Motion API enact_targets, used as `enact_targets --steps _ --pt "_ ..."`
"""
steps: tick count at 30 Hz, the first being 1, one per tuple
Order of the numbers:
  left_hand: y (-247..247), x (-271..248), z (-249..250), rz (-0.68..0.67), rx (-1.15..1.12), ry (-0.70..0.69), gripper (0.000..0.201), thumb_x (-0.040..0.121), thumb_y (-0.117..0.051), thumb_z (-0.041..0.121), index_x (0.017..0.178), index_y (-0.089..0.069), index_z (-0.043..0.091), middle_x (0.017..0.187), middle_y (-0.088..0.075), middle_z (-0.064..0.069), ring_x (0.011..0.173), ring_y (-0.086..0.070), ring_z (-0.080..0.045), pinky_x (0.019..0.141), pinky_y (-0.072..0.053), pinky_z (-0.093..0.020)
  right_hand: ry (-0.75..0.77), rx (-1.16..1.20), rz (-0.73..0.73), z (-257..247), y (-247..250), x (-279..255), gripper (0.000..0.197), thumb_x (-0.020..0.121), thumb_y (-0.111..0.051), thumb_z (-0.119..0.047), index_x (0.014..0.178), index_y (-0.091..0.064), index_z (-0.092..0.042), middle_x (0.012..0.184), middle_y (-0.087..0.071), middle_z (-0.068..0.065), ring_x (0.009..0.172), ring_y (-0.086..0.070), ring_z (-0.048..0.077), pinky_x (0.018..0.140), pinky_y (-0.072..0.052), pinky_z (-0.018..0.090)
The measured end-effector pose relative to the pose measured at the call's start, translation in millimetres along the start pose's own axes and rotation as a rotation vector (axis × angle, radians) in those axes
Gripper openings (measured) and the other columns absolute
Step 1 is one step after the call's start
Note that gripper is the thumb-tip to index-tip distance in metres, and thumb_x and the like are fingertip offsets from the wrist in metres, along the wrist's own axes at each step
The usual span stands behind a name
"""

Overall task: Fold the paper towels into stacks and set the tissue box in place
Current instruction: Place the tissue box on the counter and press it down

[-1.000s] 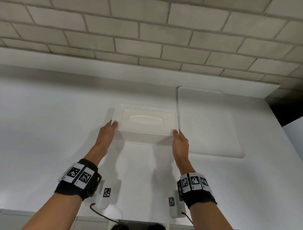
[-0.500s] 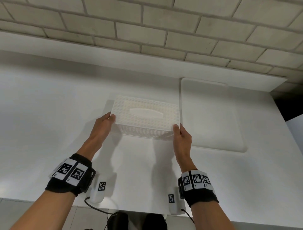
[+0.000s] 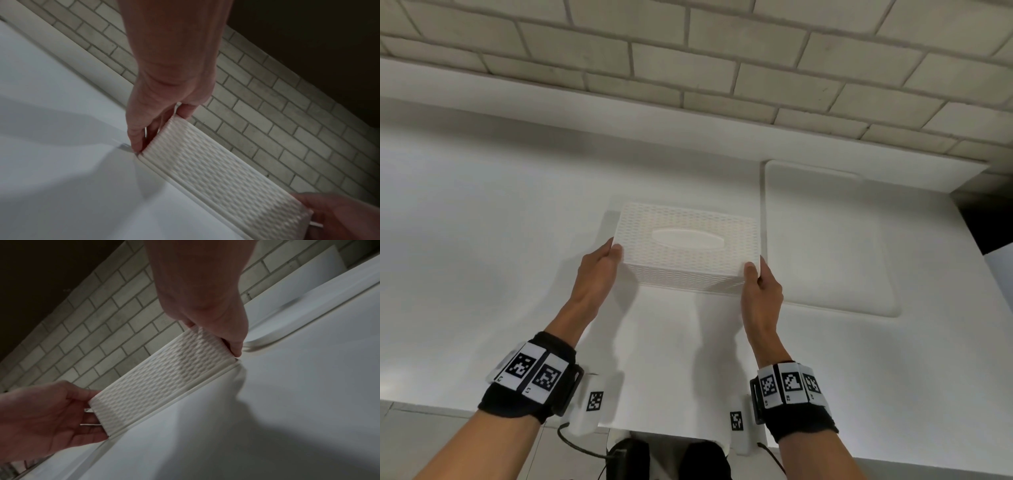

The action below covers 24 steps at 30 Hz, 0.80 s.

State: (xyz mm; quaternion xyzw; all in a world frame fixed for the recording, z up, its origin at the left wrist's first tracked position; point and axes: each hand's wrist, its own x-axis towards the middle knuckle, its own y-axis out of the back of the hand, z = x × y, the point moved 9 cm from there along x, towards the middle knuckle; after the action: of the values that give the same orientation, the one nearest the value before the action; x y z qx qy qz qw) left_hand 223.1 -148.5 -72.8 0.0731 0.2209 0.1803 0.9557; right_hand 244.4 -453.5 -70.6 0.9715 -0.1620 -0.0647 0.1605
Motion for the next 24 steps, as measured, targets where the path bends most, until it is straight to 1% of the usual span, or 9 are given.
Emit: enact_targets --steps 4,9,11,13,15,18,20,22,24 --pt "0.4 -1.6 -0.1 -0.027 -0.007 -0.018 0.025 0.094 -0.047 0.032 0.106 -0.067 0.04 0.117 -0.068 0.009 0.117 -0.059 -0.019 0.109 -0.04 -0.043 -0.034 0.006 0.016 7.4 0.6 -3.4 0.031 0.098 -0.043 -0.027 0.119 -0.064 -0.019 0.083 -0.066 -0.006 0.073 -0.056 0.009 0.078 -0.045 0.026" --pt "-3.0 -1.4 3.2 -0.026 0.0 -0.015 0.036 0.1 -0.045 0.029 0.133 -0.056 0.025 0.121 -0.06 0.01 0.119 -0.053 -0.016 0.111 -0.037 -0.038 -0.023 -0.01 0.0 3.7 2.6 -4.0 0.027 0.1 -0.042 -0.024 0.115 -0.065 -0.022 0.08 -0.063 -0.019 0.074 -0.058 -0.001 0.072 -0.041 0.018" --pt "-4.0 -4.2 0.9 -0.041 0.024 -0.021 0.038 0.1 -0.044 0.03 0.137 -0.053 0.024 0.12 -0.058 0.009 0.114 -0.051 -0.014 0.108 -0.037 -0.033 0.001 -0.034 -0.008 2.4 3.2 -4.6 0.026 0.101 -0.042 -0.026 0.113 -0.065 -0.024 0.076 -0.062 -0.017 0.07 -0.057 -0.002 0.069 -0.042 0.018" --pt "-3.8 -4.3 -0.3 -0.059 0.047 -0.031 0.037 0.101 -0.042 0.031 0.136 -0.054 0.025 0.12 -0.06 0.008 0.112 -0.052 -0.014 0.104 -0.037 -0.031 0.016 -0.077 -0.015 0.2 3.1 -4.6 0.022 0.101 -0.041 -0.027 0.103 -0.063 -0.023 0.061 -0.052 -0.012 0.056 -0.049 0.0 0.064 -0.04 0.022" --pt "-5.4 -1.9 0.6 -0.082 0.063 -0.015 0.036 0.101 -0.041 0.028 0.135 -0.055 0.025 0.121 -0.06 0.007 0.114 -0.053 -0.015 0.103 -0.037 -0.03 0.017 -0.116 -0.007 -0.9 2.5 -3.3 0.02 0.101 -0.042 -0.026 0.095 -0.06 -0.019 0.057 -0.043 -0.01 0.054 -0.044 0.004 0.066 -0.038 0.029" --pt "-7.7 9.8 3.4 -0.129 0.102 0.06 0.026 0.099 -0.043 0.021 0.111 -0.065 0.026 0.114 -0.061 0.003 0.107 -0.054 -0.02 0.096 -0.04 -0.032 -0.059 -0.092 0.018 -0.2 2.5 4.8 0.02 0.095 -0.045 -0.021 0.083 -0.058 -0.013 0.063 -0.045 -0.007 0.067 -0.043 0.018 0.065 -0.037 0.03" --pt "-2.6 19.0 3.5 -0.136 0.103 0.139 0.016 0.091 -0.051 0.024 0.098 -0.066 0.024 0.113 -0.064 -0.005 0.099 -0.054 -0.024 0.089 -0.04 -0.033 -0.139 -0.074 0.021 2.6 1.7 12.4 0.024 0.091 -0.047 -0.022 0.068 -0.043 -0.015 0.064 -0.041 -0.003 0.069 -0.038 0.021 0.061 -0.033 0.031" --pt "-1.0 30.6 8.4 -0.153 0.121 0.173 0.047 0.08 -0.056 0.039 0.123 -0.06 0.02 0.131 -0.059 -0.009 0.11 -0.056 -0.027 0.094 -0.042 -0.035 -0.158 -0.097 -0.008 -4.4 -1.9 22.4 0.022 0.09 -0.047 -0.034 0.079 -0.047 -0.014 0.08 -0.051 0.003 0.081 -0.046 0.022 0.073 -0.039 0.032" --pt "-5.4 41.6 25.7 -0.156 0.162 0.131 0.06 0.09 -0.05 0.043 0.147 -0.037 0.026 0.148 -0.042 -0.003 0.131 -0.045 -0.027 0.105 -0.038 -0.04 -0.124 -0.121 -0.018 -17.6 -4.7 40.4 0.037 0.096 -0.045 -0.038 0.112 -0.062 -0.01 0.115 -0.063 0.01 0.111 -0.055 0.026 0.098 -0.04 0.034"
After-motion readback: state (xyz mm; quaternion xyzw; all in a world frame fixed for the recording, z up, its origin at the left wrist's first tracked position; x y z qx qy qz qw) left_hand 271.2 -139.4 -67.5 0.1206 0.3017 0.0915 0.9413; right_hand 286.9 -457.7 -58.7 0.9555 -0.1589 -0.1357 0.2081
